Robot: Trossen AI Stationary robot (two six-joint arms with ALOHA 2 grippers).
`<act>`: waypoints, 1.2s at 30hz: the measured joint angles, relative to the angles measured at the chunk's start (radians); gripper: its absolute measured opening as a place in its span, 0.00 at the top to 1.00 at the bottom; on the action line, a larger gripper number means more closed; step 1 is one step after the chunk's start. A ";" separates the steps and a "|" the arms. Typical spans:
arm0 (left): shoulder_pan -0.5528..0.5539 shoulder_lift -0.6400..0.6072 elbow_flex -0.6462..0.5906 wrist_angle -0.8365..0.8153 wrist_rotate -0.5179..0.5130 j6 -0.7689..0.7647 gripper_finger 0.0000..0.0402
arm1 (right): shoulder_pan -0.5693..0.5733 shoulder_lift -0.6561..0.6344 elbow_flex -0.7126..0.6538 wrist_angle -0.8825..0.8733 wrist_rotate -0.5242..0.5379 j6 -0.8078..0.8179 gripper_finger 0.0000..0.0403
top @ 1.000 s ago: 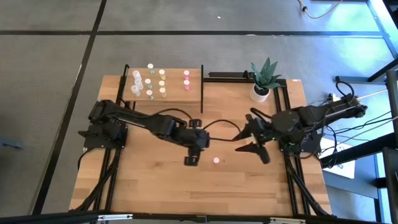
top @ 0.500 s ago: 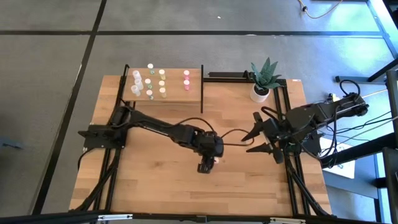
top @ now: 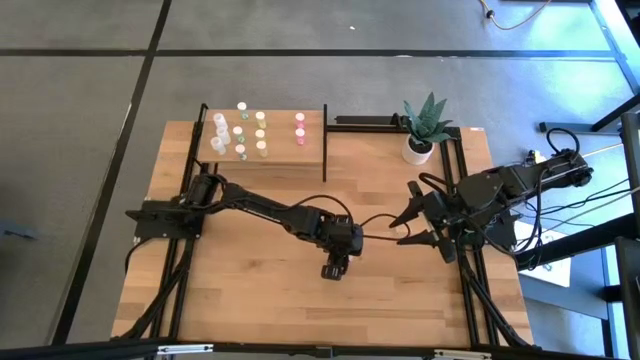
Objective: Pick and place medicine bottles onto shelf by color
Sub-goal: Put the pink pill bottle aligned with the other pink pill bottle on the shelf
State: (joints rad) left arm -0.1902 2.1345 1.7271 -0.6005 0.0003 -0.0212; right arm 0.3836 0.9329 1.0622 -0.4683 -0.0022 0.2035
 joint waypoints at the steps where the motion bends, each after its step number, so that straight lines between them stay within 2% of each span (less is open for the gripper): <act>1: 0.000 0.000 0.000 0.003 0.000 0.000 0.61 | 0.000 0.000 0.000 -0.001 0.000 0.000 0.51; 16: 0.000 0.000 0.000 0.011 0.010 -0.027 0.61 | 0.000 0.000 0.000 -0.016 0.001 0.004 0.51; 22: -0.001 0.007 0.000 0.012 0.009 -0.108 0.61 | 0.000 0.000 0.000 -0.016 0.001 0.003 0.51; 36: -0.006 0.007 0.000 0.011 0.008 -0.100 0.61 | 0.000 0.000 0.000 -0.024 0.001 0.004 0.51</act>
State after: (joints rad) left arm -0.1967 2.1414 1.7271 -0.5892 0.0082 -0.1212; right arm 0.3836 0.9333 1.0622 -0.4927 -0.0013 0.2073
